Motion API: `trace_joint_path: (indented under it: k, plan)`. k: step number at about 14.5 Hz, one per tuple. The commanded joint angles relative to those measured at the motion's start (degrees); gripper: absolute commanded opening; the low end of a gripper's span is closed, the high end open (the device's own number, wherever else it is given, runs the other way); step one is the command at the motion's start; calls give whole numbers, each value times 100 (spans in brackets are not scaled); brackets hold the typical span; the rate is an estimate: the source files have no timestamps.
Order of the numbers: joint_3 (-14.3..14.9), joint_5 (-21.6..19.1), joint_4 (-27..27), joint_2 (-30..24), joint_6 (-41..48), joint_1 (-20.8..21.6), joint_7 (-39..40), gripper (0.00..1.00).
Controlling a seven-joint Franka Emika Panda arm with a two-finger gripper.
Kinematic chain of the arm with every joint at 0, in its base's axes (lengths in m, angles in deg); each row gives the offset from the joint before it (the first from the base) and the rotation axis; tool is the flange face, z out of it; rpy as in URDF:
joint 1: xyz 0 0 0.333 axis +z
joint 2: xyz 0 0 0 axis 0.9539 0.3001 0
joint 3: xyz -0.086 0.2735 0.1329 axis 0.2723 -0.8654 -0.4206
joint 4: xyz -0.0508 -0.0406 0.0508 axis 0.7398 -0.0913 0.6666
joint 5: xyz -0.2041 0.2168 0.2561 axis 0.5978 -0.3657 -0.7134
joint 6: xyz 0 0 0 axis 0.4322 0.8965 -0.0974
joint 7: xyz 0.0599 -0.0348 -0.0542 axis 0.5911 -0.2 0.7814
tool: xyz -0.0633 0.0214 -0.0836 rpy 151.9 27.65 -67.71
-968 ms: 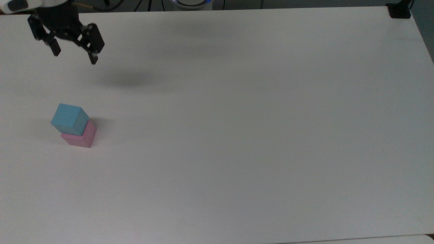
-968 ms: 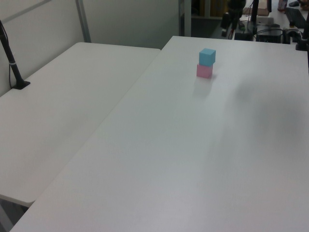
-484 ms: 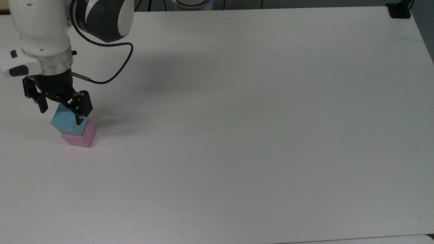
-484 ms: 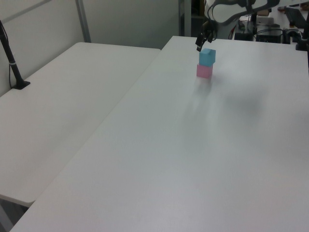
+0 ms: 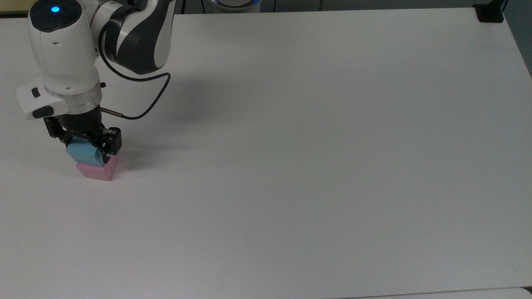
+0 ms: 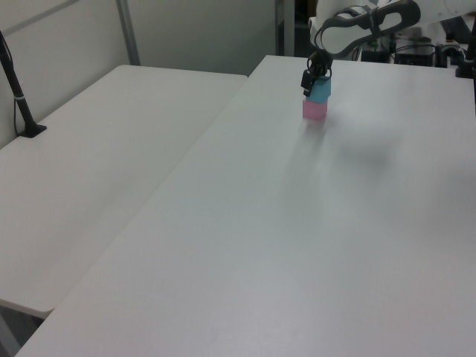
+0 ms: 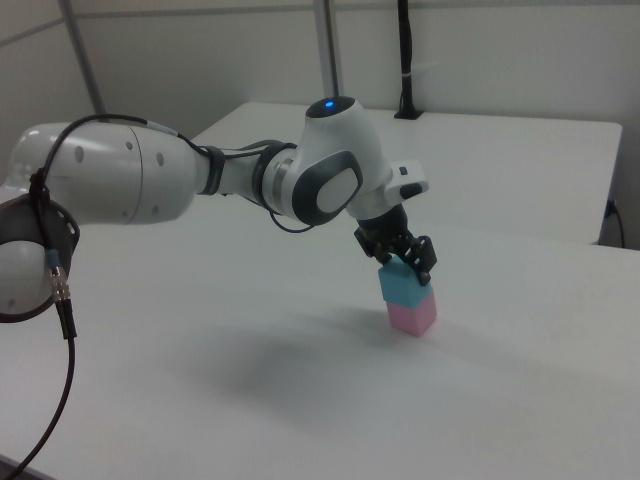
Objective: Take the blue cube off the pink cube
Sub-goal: 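Lower the gripper around the blue cube and close on it, then lift the blue cube off the pink cube and carry it away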
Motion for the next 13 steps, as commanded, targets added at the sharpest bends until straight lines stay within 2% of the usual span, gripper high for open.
trace_joint_path:
  k: [1, 7, 11, 13]
  plan:
    - [-13, -10, 5, -109, -43, 7, 193, 15]
    - [-13, -203, 233, -1119, 799, 121, 351, 15]
    - [-117, -274, 602, -1769, 1643, 972, 107, 16]
    - [-144, -266, 831, -1929, 1794, 1683, -542, 16]
